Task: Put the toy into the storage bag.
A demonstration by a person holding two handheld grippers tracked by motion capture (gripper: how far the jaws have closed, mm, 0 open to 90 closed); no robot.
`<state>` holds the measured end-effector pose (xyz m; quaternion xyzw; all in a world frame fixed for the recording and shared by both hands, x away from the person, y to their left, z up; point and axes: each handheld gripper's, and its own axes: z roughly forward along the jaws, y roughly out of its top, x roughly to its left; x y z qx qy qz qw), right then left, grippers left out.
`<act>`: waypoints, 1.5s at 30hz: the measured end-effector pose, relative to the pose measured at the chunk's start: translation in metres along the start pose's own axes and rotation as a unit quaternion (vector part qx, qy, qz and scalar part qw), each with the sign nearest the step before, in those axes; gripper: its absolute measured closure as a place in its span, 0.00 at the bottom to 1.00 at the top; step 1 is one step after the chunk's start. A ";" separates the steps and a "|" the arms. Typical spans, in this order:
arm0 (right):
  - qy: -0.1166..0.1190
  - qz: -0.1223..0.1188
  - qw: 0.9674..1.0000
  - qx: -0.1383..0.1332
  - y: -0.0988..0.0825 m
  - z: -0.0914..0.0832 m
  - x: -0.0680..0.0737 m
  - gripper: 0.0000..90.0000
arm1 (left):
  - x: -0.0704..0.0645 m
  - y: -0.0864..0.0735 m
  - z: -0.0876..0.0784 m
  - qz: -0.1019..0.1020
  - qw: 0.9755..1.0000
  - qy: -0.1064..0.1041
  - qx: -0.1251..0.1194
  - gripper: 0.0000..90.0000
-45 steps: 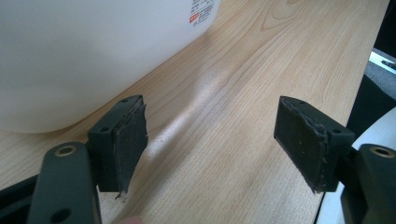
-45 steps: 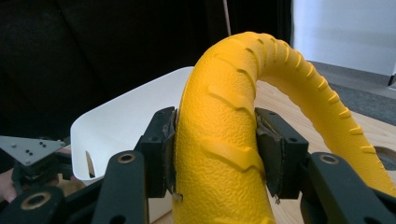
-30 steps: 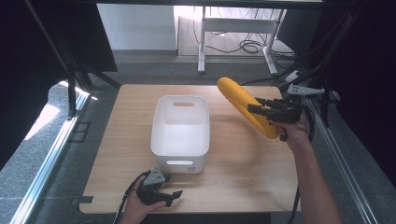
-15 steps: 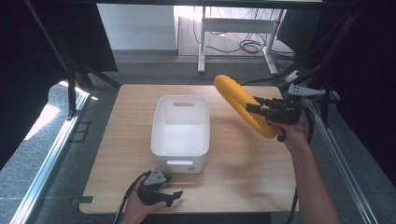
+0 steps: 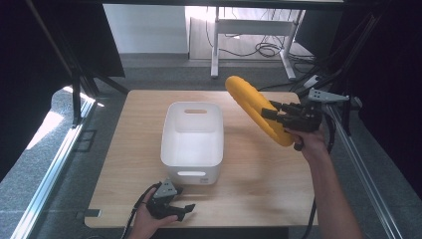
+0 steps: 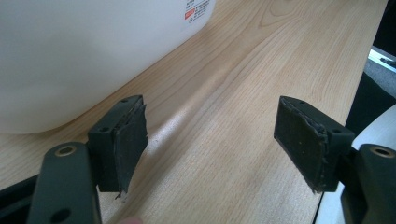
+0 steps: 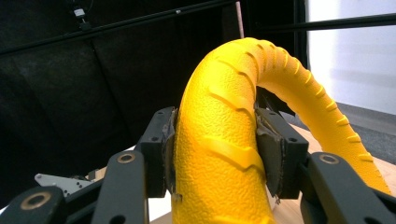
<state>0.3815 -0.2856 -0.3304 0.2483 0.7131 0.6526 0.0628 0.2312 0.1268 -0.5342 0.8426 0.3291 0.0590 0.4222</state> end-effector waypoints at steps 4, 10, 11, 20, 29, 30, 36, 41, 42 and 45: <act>0.002 -0.004 1.000 -0.001 0.003 0.002 0.004 0.57 | 0.000 0.000 0.001 0.001 1.000 0.000 0.001 0.29; 0.005 -0.009 1.000 -0.007 0.007 0.005 0.009 0.57 | 0.000 0.000 0.000 0.000 1.000 0.000 0.000 0.29; 0.007 -0.010 1.000 -0.008 0.008 0.006 0.011 0.57 | 0.000 0.000 0.000 0.000 1.000 0.000 0.000 0.29; 0.012 -0.019 1.000 -0.015 0.015 0.008 0.018 0.57 | 0.000 0.000 0.001 0.000 1.000 -0.001 0.001 0.29; 0.022 -0.028 0.999 -0.023 0.020 0.014 0.029 0.57 | 0.000 0.000 0.001 -0.001 1.000 0.000 -0.001 0.29; 0.022 -0.028 0.999 -0.023 0.020 0.014 0.029 0.57 | 0.000 0.000 0.001 -0.001 1.000 0.000 -0.001 0.29; 0.026 -0.031 0.999 -0.027 0.025 0.017 0.034 0.57 | 0.000 0.000 0.001 -0.002 1.000 0.000 0.000 0.29; 0.029 -0.034 0.998 -0.035 0.032 0.020 0.039 0.57 | -0.001 0.000 0.001 -0.001 1.000 -0.002 0.000 0.29; 0.029 -0.036 0.998 -0.036 0.033 0.021 0.040 0.57 | -0.001 0.000 0.001 0.000 1.000 -0.002 0.001 0.29; 0.031 -0.038 0.998 -0.038 0.036 0.022 0.044 0.57 | -0.001 0.000 0.001 -0.001 1.000 -0.002 0.001 0.29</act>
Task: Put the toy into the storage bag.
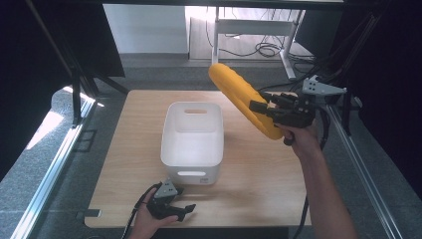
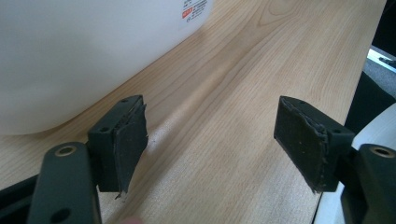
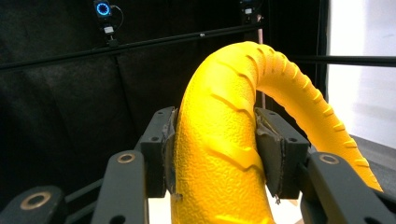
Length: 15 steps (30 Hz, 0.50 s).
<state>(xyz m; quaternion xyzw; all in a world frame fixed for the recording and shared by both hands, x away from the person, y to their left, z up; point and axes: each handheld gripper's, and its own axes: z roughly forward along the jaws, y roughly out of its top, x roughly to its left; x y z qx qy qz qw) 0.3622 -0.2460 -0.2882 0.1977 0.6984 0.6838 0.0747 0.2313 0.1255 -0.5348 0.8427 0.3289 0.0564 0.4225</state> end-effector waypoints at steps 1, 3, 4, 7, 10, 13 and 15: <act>0.000 0.000 1.000 0.000 0.000 0.000 0.000 0.57 | 0.000 0.000 0.000 0.000 1.000 0.000 0.000 0.29; 0.003 -0.003 1.000 -0.003 0.004 0.002 0.004 0.57 | 0.000 0.000 0.000 0.000 1.000 0.000 0.000 0.29; 0.005 -0.003 1.000 -0.004 0.006 0.003 0.005 0.57 | 0.000 0.000 0.000 0.000 1.000 -0.001 0.000 0.29; 0.008 -0.008 1.000 -0.007 0.009 0.006 0.008 0.57 | 0.000 0.000 0.000 -0.001 1.000 0.000 -0.001 0.29; 0.011 -0.007 1.000 -0.008 0.011 0.009 0.010 0.57 | 0.000 0.000 0.000 -0.001 1.000 0.000 -0.001 0.29; 0.012 -0.009 1.000 -0.007 0.012 0.010 0.011 0.57 | 0.000 0.000 0.000 0.000 1.000 0.000 -0.001 0.29; 0.014 -0.011 1.000 -0.007 0.013 0.013 0.013 0.57 | 0.000 0.000 0.000 -0.001 1.000 0.001 -0.001 0.29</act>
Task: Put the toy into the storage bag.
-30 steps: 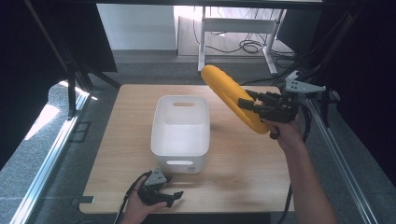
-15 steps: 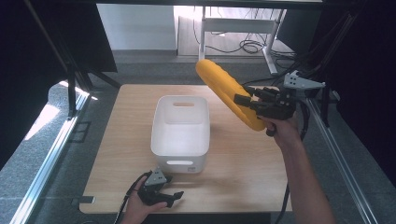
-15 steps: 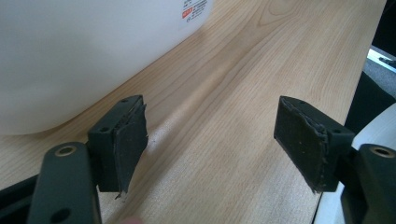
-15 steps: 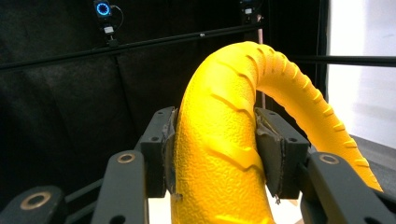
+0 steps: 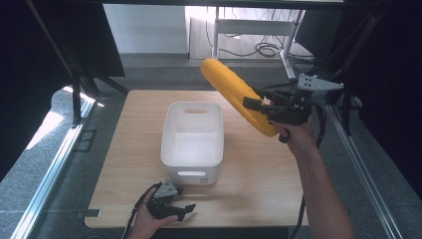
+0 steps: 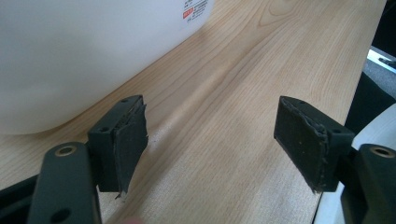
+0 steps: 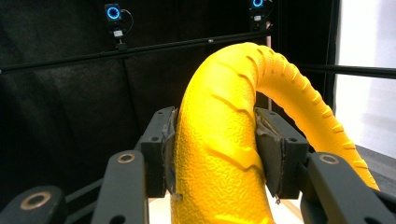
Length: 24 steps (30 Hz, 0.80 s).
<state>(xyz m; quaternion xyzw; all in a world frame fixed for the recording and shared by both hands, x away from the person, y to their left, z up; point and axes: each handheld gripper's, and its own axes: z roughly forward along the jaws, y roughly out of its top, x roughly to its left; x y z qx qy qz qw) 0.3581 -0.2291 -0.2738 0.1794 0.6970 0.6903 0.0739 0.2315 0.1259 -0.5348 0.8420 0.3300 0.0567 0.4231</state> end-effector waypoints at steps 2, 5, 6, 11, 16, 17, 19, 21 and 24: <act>0.001 0.000 1.000 0.000 0.000 0.001 0.000 0.57 | 0.000 0.000 0.000 0.000 1.000 0.000 0.000 0.29; 0.004 -0.003 1.000 0.000 0.003 0.005 0.002 0.57 | 0.000 0.000 0.000 0.000 1.000 0.000 0.000 0.29; 0.005 -0.003 1.000 -0.001 0.004 0.006 0.003 0.57 | 0.000 0.000 0.000 0.000 1.000 0.000 0.000 0.29; 0.008 -0.004 1.000 -0.005 0.007 0.010 0.006 0.57 | 0.000 0.000 -0.001 0.000 1.000 -0.001 0.000 0.29; 0.012 -0.006 1.000 -0.004 0.010 0.014 0.010 0.57 | 0.000 0.000 0.000 0.000 1.000 -0.001 0.000 0.29; 0.013 -0.007 1.000 -0.005 0.010 0.015 0.010 0.57 | 0.000 0.000 0.000 0.000 1.000 0.000 0.001 0.29; 0.015 -0.009 1.000 -0.005 0.012 0.017 0.011 0.57 | 0.000 0.000 0.000 0.001 1.000 0.000 0.002 0.29; 0.016 -0.008 1.000 -0.006 0.012 0.019 0.012 0.57 | 0.000 0.000 0.000 0.001 1.000 0.000 0.003 0.29; 0.018 -0.008 1.000 -0.008 0.013 0.021 0.014 0.57 | 0.000 0.000 0.000 -0.001 1.000 -0.001 0.001 0.29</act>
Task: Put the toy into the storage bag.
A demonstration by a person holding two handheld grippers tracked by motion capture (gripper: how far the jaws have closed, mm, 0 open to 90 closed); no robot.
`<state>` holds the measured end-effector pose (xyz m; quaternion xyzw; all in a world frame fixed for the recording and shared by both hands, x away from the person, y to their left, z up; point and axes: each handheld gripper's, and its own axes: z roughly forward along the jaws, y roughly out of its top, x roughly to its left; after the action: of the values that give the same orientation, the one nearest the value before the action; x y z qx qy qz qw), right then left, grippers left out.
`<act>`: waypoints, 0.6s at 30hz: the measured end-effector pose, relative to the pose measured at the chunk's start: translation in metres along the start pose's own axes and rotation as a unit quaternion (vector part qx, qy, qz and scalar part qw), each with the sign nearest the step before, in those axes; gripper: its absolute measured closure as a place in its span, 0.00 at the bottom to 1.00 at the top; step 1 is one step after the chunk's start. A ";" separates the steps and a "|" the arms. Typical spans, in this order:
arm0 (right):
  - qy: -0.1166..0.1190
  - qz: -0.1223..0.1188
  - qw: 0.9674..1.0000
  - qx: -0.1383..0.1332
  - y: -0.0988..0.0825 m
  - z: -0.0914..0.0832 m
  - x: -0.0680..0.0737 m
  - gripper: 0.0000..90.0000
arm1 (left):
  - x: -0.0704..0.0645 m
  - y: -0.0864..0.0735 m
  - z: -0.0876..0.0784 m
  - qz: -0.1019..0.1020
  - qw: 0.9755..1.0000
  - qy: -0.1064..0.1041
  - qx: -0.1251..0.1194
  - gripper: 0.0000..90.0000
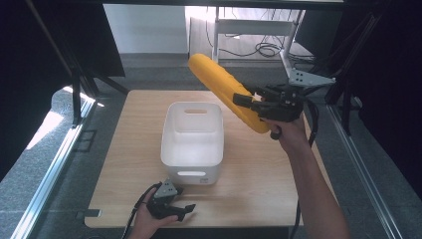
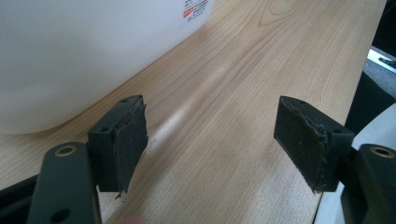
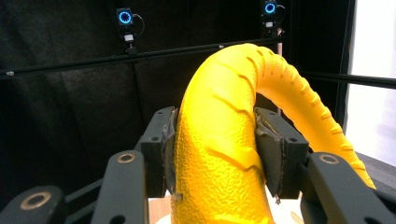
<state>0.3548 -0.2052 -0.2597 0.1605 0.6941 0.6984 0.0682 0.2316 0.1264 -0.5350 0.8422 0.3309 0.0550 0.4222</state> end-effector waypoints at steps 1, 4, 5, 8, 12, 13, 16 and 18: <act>0.003 -0.001 1.000 0.000 0.001 0.002 0.002 0.57 | 0.000 0.000 0.000 0.001 1.000 0.001 0.000 0.29; 0.009 -0.001 1.000 -0.001 0.003 0.005 0.004 0.57 | 0.000 0.000 0.000 0.001 1.000 0.000 0.001 0.29; 0.013 -0.001 1.000 -0.003 0.004 0.008 0.005 0.57 | 0.000 0.000 0.000 0.001 1.000 0.000 0.001 0.29; 0.017 0.001 1.000 -0.002 0.005 0.013 0.007 0.57 | 0.000 0.000 0.000 0.001 1.000 0.000 0.001 0.29; 0.021 0.001 1.000 -0.001 0.005 0.018 0.008 0.57 | 0.000 0.000 -0.001 0.001 1.000 0.000 0.001 0.29; 0.021 0.001 1.000 -0.001 0.005 0.018 0.008 0.57 | 0.000 0.000 -0.001 0.001 1.000 0.000 0.001 0.29; 0.024 0.000 1.000 0.000 0.004 0.023 0.009 0.57 | 0.001 0.000 -0.001 0.001 1.000 0.000 0.001 0.29; 0.027 0.002 1.000 0.001 0.004 0.025 0.010 0.57 | 0.001 0.000 -0.001 0.001 1.000 0.000 0.001 0.29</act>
<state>0.3536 -0.1784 -0.2546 0.1434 0.6957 0.7022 0.0481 0.2317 0.1276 -0.5347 0.8430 0.3303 0.0549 0.4211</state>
